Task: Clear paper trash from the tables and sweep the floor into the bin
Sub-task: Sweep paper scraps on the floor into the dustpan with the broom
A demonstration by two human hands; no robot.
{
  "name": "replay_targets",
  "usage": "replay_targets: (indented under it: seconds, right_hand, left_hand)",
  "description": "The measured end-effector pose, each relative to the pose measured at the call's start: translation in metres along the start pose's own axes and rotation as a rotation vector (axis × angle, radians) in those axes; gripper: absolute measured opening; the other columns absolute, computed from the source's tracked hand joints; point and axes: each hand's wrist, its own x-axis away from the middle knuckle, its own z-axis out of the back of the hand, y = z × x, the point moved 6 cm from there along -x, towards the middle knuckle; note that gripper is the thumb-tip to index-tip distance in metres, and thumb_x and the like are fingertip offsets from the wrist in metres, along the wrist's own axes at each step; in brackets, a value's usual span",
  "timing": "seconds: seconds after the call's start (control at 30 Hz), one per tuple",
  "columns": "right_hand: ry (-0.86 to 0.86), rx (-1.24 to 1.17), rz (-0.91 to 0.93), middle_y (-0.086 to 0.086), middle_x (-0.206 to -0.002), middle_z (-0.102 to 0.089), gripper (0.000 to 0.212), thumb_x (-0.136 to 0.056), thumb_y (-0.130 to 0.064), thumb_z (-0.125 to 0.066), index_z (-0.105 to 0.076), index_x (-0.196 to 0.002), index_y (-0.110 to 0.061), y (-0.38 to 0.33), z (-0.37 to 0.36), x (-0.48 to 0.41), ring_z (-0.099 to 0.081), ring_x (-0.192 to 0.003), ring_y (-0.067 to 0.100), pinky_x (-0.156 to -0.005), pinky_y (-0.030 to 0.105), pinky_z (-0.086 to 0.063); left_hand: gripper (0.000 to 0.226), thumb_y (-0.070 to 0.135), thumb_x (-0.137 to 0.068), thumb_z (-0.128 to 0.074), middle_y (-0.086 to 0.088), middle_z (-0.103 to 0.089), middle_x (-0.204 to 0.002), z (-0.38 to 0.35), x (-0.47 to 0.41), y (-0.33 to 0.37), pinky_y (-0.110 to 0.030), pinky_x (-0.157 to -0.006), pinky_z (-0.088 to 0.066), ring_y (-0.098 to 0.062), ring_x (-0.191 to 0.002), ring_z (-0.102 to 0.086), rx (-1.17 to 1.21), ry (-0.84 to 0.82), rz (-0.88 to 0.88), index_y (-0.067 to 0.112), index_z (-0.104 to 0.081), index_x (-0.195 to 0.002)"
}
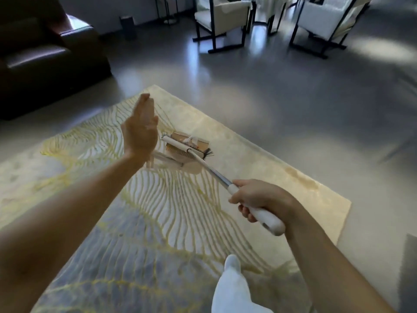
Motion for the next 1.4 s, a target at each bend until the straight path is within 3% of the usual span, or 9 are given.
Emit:
replay_targets:
  seconds: [0.13, 0.27, 0.47, 0.7, 0.93, 1.0, 1.17, 1.3, 1.4]
  right_hand:
    - [-0.058, -0.004, 0.000, 0.007, -0.064, -0.045, 0.058, -0.093, -0.001, -0.049, -0.039, -0.141, -0.032, -0.076, 0.064, -0.074, -0.042, -0.035, 0.009, -0.039, 0.019, -0.038]
    - [-0.119, 0.036, 0.019, 0.007, -0.064, -0.044, 0.054, -0.093, -0.001, -0.048, -0.040, -0.137, -0.033, -0.157, 0.113, -0.157, -0.042, -0.037, 0.010, -0.040, 0.019, -0.038]
    - [-0.151, 0.090, 0.009, 0.006, -0.066, -0.048, 0.067, -0.093, -0.003, -0.050, -0.028, -0.148, -0.035, -0.278, 0.175, -0.314, -0.045, -0.035, 0.008, -0.040, 0.019, -0.040]
    - [-0.188, 0.129, -0.012, 0.006, -0.064, -0.046, 0.066, -0.093, -0.004, -0.051, -0.030, -0.147, -0.035, -0.441, 0.239, -0.482, -0.044, -0.037, 0.009, -0.041, 0.018, -0.039]
    - [-0.237, 0.153, 0.018, 0.005, -0.065, -0.045, 0.055, -0.093, -0.004, -0.049, -0.039, -0.137, -0.036, -0.613, 0.296, -0.660, -0.043, -0.032, 0.008, -0.041, 0.018, -0.039]
    - [-0.243, 0.174, 0.023, 0.004, -0.062, -0.045, 0.045, -0.093, -0.005, -0.049, -0.045, -0.127, -0.034, -0.664, 0.310, -0.719, -0.042, -0.032, 0.007, -0.041, 0.018, -0.038]
    - [-0.261, 0.232, 0.072, 0.003, -0.054, -0.045, 0.030, -0.091, -0.003, -0.047, -0.052, -0.107, -0.028, -0.814, 0.346, -0.848, -0.041, -0.034, 0.009, -0.041, 0.017, -0.038]
    - [-0.304, 0.264, 0.084, 0.000, -0.045, -0.043, 0.039, -0.092, -0.001, -0.045, -0.049, -0.128, -0.017, -0.935, 0.350, -0.929, -0.039, -0.034, 0.008, -0.040, 0.016, -0.037]
    - [-0.332, 0.273, 0.091, 0.001, -0.047, -0.042, 0.041, -0.093, 0.000, -0.044, -0.044, -0.132, -0.014, -1.016, 0.344, -1.000, -0.038, -0.035, 0.008, -0.038, 0.015, -0.036]
  left_hand:
    - [0.047, 0.016, -0.089, -0.050, -0.018, -0.064, -0.111, -0.058, -0.098, 0.008, -0.053, -0.072, -0.054, -0.040, -0.083, -0.064, -0.036, 0.021, 0.014, 0.020, -0.046, -0.136]
    - [0.055, 0.040, -0.088, -0.037, -0.029, -0.058, -0.105, -0.101, -0.194, -0.003, -0.060, -0.076, -0.051, -0.046, -0.089, -0.058, -0.004, 0.063, 0.036, 0.006, -0.048, -0.130]
    - [0.043, 0.009, -0.096, -0.047, -0.018, -0.062, -0.102, -0.194, -0.349, -0.057, -0.051, -0.073, -0.056, -0.033, -0.081, -0.063, -0.070, 0.099, 0.019, 0.011, -0.043, -0.139]
    - [0.042, 0.007, -0.096, -0.046, -0.016, -0.060, -0.091, -0.287, -0.557, -0.112, -0.052, -0.071, -0.053, -0.033, -0.076, -0.061, -0.139, 0.089, 0.045, 0.008, -0.043, -0.138]
    - [0.045, 0.014, -0.098, -0.049, -0.013, -0.063, -0.114, -0.374, -0.762, -0.176, -0.048, -0.084, -0.053, -0.028, -0.090, -0.064, -0.148, 0.102, 0.066, 0.011, -0.041, -0.142]
    - [0.046, 0.016, -0.097, -0.051, -0.011, -0.063, -0.117, -0.401, -0.828, -0.204, -0.040, -0.085, -0.055, -0.024, -0.092, -0.065, -0.138, 0.117, 0.084, 0.014, -0.042, -0.142]
    - [0.052, 0.008, -0.093, -0.059, -0.004, -0.059, -0.125, -0.453, -0.999, -0.258, 0.006, -0.077, -0.034, 0.009, -0.101, -0.048, -0.141, 0.155, 0.073, 0.017, -0.043, -0.141]
    - [0.050, 0.003, -0.092, -0.058, 0.008, -0.053, -0.111, -0.467, -1.118, -0.296, 0.007, -0.071, -0.035, 0.031, -0.083, -0.047, -0.155, 0.227, 0.066, 0.011, -0.045, -0.139]
    - [0.049, 0.009, -0.094, -0.058, 0.004, -0.059, -0.114, -0.479, -1.213, -0.336, -0.015, -0.079, -0.052, 0.007, -0.083, -0.059, -0.176, 0.252, 0.094, 0.016, -0.045, -0.140]
